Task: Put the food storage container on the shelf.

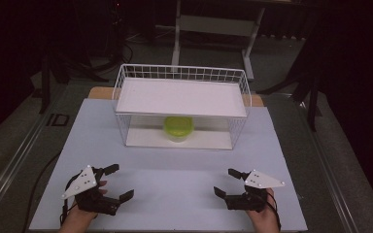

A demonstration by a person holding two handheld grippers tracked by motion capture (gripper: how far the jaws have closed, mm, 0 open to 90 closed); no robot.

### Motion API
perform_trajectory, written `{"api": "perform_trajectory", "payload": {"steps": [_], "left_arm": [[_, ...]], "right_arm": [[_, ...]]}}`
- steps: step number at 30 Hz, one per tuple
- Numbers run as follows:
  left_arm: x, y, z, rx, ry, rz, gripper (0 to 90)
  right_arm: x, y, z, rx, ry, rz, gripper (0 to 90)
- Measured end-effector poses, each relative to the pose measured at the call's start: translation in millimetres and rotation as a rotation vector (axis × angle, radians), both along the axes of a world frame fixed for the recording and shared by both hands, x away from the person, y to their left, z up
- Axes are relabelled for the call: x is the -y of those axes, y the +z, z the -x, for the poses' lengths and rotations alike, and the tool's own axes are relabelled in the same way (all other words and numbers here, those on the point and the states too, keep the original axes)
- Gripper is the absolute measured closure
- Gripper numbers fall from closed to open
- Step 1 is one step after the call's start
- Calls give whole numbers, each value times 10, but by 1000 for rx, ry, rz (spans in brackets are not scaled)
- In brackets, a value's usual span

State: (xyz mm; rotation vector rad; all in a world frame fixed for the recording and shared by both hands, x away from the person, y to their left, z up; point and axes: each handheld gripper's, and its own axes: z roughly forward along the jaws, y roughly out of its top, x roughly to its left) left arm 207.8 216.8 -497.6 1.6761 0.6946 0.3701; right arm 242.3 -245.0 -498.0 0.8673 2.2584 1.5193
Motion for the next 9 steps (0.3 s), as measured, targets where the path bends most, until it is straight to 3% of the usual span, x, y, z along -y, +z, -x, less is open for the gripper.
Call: {"api": "perform_trajectory", "payload": {"steps": [9], "left_arm": [[-11, 19, 16, 16, 10, 10, 8]], "right_arm": [[9, -14, -13, -4, 1, 13, 146]]}}
